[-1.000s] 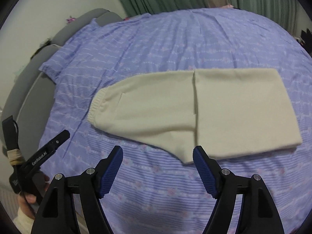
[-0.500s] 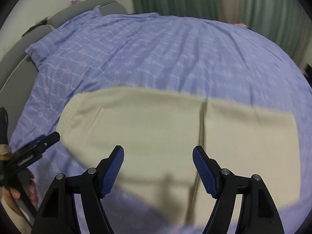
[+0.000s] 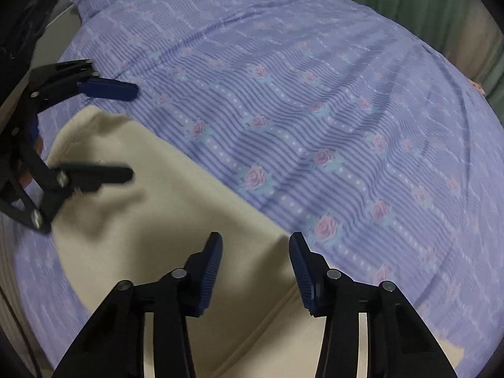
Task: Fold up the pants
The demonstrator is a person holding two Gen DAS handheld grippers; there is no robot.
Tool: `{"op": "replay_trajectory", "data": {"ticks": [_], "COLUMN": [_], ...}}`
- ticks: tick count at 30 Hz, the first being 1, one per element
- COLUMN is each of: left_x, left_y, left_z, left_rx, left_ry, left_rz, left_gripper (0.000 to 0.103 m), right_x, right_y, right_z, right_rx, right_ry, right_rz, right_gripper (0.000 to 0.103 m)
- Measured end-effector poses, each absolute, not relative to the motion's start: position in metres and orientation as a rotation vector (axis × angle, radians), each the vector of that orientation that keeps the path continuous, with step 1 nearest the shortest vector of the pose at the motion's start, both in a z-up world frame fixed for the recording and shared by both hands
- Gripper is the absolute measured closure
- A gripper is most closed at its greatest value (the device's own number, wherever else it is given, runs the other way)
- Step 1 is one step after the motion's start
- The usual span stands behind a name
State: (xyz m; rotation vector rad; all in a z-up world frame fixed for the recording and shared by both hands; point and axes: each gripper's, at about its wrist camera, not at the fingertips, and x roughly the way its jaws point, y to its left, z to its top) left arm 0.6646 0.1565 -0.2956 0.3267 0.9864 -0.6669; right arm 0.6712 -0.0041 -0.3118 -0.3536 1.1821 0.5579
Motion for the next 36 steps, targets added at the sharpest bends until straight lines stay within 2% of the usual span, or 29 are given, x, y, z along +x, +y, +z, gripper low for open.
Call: {"op": "replay_trajectory", "data": {"ticks": [3, 5, 8, 10, 11, 13, 15, 16, 21, 26, 27, 28, 29, 30, 31, 32, 33, 36], "left_x": [0.668, 0.668, 0.670, 0.671, 0.670, 0.668, 0.669, 0.669, 0.679, 0.689, 0.688, 0.690, 0.692, 0.694, 0.695, 0.695, 0.693, 0.678], "left_y": [0.136, 0.124, 0.113, 0.110, 0.108, 0.113, 0.117, 0.120, 0.131, 0.123, 0.122, 0.122, 0.124, 0.128, 0.133, 0.139, 0.151, 0.183], "left_z": [-0.307, -0.313, -0.321, -0.327, -0.330, -0.328, -0.326, -0.324, -0.319, -0.332, -0.332, -0.332, -0.331, -0.327, -0.322, -0.314, -0.301, -0.269], "left_rx": [0.370, 0.425, 0.446, 0.456, 0.468, 0.457, 0.418, 0.400, 0.316, 0.323, 0.325, 0.323, 0.320, 0.310, 0.294, 0.277, 0.253, 0.203], "left_ry": [1.022, 1.012, 1.037, 1.054, 1.046, 1.034, 1.035, 1.025, 1.006, 1.033, 1.032, 1.032, 1.032, 1.028, 1.018, 0.998, 0.956, 0.864], "left_rz": [-0.726, -0.740, -0.762, -0.765, -0.752, -0.764, -0.767, -0.760, -0.707, -0.655, -0.646, -0.633, -0.605, -0.574, -0.546, -0.518, -0.471, -0.361], "left_gripper": [0.023, 0.026, 0.043, 0.065, 0.070, 0.090, 0.093, 0.093, 0.094, 0.092, 0.089, 0.081, 0.075, 0.062, 0.053, 0.053, 0.051, 0.039], "right_x": [0.677, 0.680, 0.687, 0.691, 0.693, 0.692, 0.690, 0.690, 0.695, 0.697, 0.697, 0.697, 0.696, 0.695, 0.694, 0.691, 0.688, 0.673], "right_y": [-0.003, -0.001, 0.001, -0.002, -0.003, -0.004, -0.003, -0.003, -0.004, 0.005, 0.006, 0.006, 0.004, 0.003, 0.002, 0.001, 0.001, 0.002], "right_z": [-0.314, -0.319, -0.325, -0.328, -0.330, -0.332, -0.332, -0.330, -0.314, -0.331, -0.333, -0.333, -0.331, -0.326, -0.322, -0.313, -0.303, -0.273], "right_rx": [-0.393, -0.409, -0.423, -0.390, -0.374, -0.373, -0.387, -0.391, -0.351, -0.387, -0.387, -0.380, -0.370, -0.350, -0.337, -0.320, -0.301, -0.255], "right_ry": [1.182, 1.192, 1.198, 1.228, 1.241, 1.242, 1.236, 1.226, 1.139, 1.146, 1.147, 1.149, 1.147, 1.133, 1.120, 1.094, 1.062, 1.000], "right_rz": [0.594, 0.618, 0.626, 0.636, 0.642, 0.646, 0.641, 0.637, 0.573, 0.508, 0.496, 0.485, 0.471, 0.458, 0.442, 0.416, 0.395, 0.351], "right_gripper": [0.057, 0.057, 0.057, 0.058, 0.064, 0.075, 0.092, 0.093, 0.097, 0.096, 0.095, 0.095, 0.091, 0.081, 0.074, 0.057, 0.045, 0.044]}}
